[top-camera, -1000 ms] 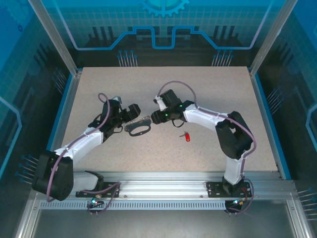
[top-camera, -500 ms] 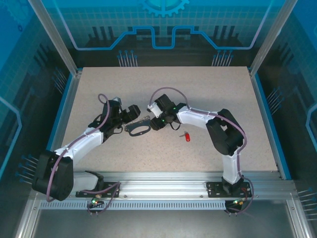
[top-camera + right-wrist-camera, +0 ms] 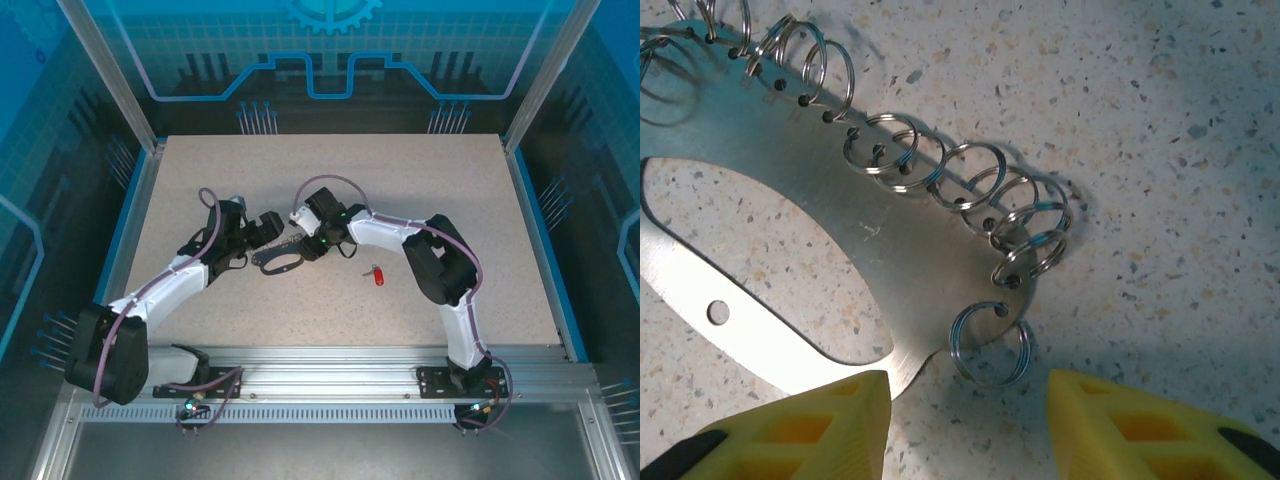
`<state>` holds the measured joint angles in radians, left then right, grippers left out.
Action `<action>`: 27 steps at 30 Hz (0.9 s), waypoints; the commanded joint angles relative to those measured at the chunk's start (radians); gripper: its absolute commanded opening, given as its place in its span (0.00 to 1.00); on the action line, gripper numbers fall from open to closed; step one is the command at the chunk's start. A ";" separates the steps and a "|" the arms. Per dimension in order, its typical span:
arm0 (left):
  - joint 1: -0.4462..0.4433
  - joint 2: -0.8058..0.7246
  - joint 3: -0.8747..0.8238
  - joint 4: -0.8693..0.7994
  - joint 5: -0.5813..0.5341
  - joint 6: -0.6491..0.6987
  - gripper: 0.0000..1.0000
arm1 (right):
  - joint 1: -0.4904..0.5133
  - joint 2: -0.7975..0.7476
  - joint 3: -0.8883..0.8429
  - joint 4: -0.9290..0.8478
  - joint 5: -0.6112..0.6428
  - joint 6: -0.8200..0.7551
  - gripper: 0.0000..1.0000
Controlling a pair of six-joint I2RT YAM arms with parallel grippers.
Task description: Put the keys on the keyring
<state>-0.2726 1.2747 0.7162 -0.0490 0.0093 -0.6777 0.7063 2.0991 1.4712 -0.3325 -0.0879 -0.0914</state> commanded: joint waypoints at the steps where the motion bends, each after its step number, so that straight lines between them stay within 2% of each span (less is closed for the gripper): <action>1: -0.007 -0.005 0.039 -0.028 0.033 0.023 0.99 | 0.000 0.037 0.031 -0.030 -0.025 -0.015 0.46; 6: -0.007 -0.003 0.054 -0.031 0.038 0.020 0.99 | -0.006 0.054 0.033 -0.027 -0.035 -0.013 0.40; 12: -0.007 -0.001 0.055 -0.034 0.044 0.012 0.99 | -0.024 0.046 0.020 -0.013 -0.055 -0.002 0.27; 27: -0.008 0.018 0.082 -0.101 0.090 0.013 0.99 | -0.041 -0.050 -0.071 -0.007 -0.116 -0.012 0.00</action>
<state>-0.2726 1.2785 0.7605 -0.1089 0.0624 -0.6750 0.6773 2.1033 1.4281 -0.3321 -0.1757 -0.1017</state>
